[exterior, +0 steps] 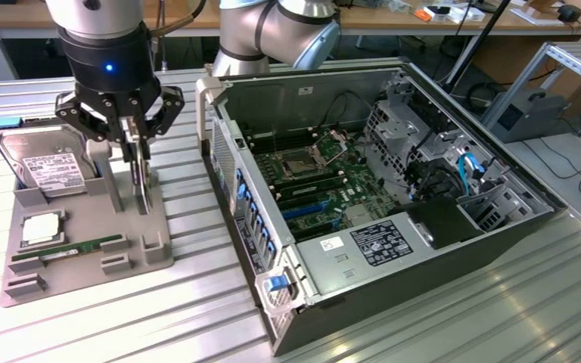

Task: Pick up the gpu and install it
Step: 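Pick up the gpu and move the gpu toward the slot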

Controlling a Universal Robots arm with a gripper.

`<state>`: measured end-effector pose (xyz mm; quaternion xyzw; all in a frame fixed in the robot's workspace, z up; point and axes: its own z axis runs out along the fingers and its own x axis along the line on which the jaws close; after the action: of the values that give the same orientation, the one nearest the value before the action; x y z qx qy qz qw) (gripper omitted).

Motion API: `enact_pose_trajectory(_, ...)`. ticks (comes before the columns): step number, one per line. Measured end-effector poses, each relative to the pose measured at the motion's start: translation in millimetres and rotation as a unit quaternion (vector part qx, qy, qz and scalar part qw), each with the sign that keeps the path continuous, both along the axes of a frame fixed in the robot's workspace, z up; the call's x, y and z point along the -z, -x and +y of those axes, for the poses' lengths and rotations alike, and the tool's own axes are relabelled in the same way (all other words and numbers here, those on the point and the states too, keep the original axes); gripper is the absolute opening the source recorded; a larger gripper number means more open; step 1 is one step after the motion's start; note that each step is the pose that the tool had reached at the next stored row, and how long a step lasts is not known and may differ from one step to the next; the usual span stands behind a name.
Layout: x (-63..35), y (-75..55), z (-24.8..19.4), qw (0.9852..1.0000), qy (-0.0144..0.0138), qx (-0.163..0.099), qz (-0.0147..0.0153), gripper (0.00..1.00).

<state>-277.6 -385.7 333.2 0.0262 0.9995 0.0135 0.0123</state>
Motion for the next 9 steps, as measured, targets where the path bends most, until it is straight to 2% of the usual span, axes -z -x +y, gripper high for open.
enact_pose_trajectory(9,-4.0,0.0,0.0,1.0,0.0,0.0,0.0,0.27)
